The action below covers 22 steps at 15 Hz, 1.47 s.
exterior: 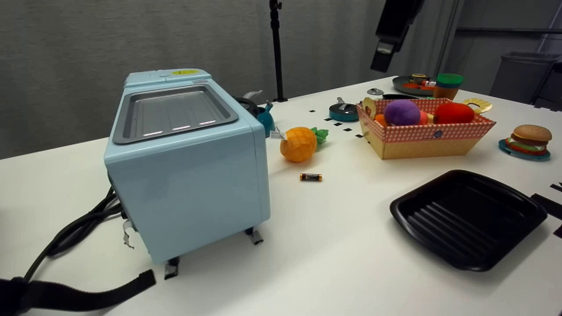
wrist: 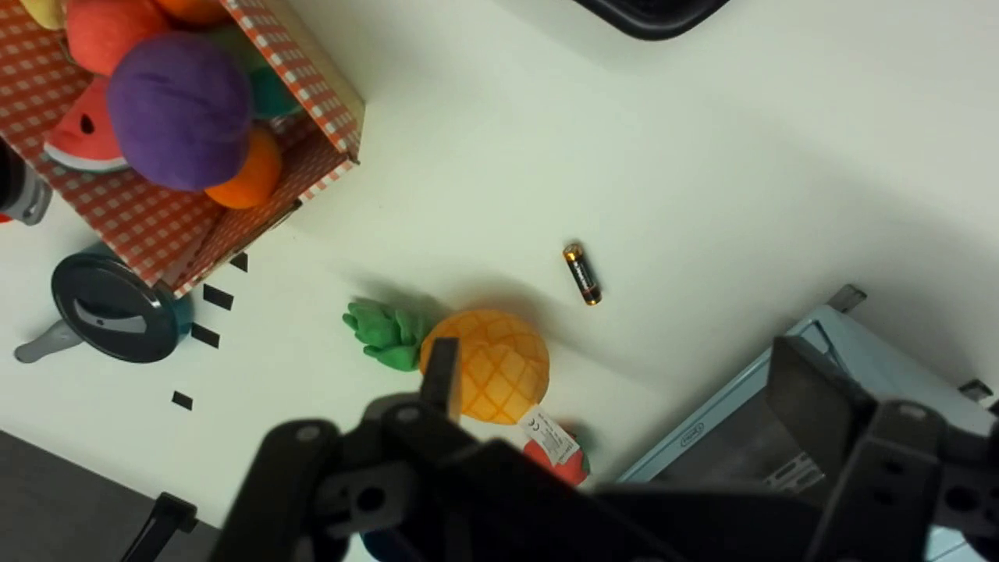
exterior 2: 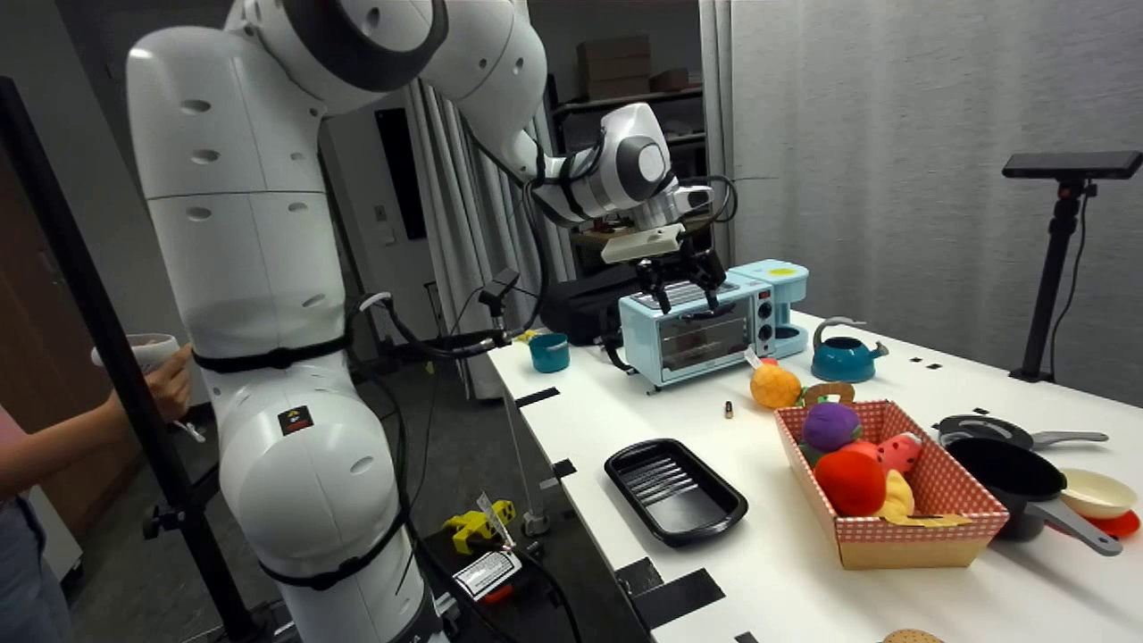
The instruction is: Place the pineapple toy inside the basket
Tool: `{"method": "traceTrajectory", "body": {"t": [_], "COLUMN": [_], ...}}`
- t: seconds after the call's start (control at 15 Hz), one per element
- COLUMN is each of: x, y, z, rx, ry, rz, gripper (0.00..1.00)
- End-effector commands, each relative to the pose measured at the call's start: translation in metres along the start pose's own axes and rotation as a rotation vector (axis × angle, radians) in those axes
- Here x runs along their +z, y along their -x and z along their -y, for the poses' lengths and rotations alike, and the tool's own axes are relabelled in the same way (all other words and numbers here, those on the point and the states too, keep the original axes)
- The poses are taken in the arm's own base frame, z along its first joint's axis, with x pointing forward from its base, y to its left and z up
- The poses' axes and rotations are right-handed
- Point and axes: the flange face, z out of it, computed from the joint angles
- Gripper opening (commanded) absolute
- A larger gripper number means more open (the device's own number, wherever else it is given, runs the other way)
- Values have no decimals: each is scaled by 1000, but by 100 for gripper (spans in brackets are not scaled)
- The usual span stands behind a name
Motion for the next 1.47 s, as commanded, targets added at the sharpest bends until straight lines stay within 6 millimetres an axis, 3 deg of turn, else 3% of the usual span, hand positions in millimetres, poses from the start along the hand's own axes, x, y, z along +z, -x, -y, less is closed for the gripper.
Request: {"method": "traceTrajectory", "body": {"t": [0.0, 0.33, 0.53, 0.6, 0.67, 1.13, 1.4], "x": [34, 82, 101, 105, 99, 106, 129], "y": [-41, -71, -83, -85, -70, -79, -87], "z": [-4, -5, -4, -4, -5, -5, 2], "rx": [23, 35, 34, 37, 26, 28, 23], "ry": [29, 34, 34, 30, 19, 21, 27], "rz": [-43, -40, -23, -18, -13, -19, -23], "gripper": [100, 100, 100, 100, 100, 100, 100]}}
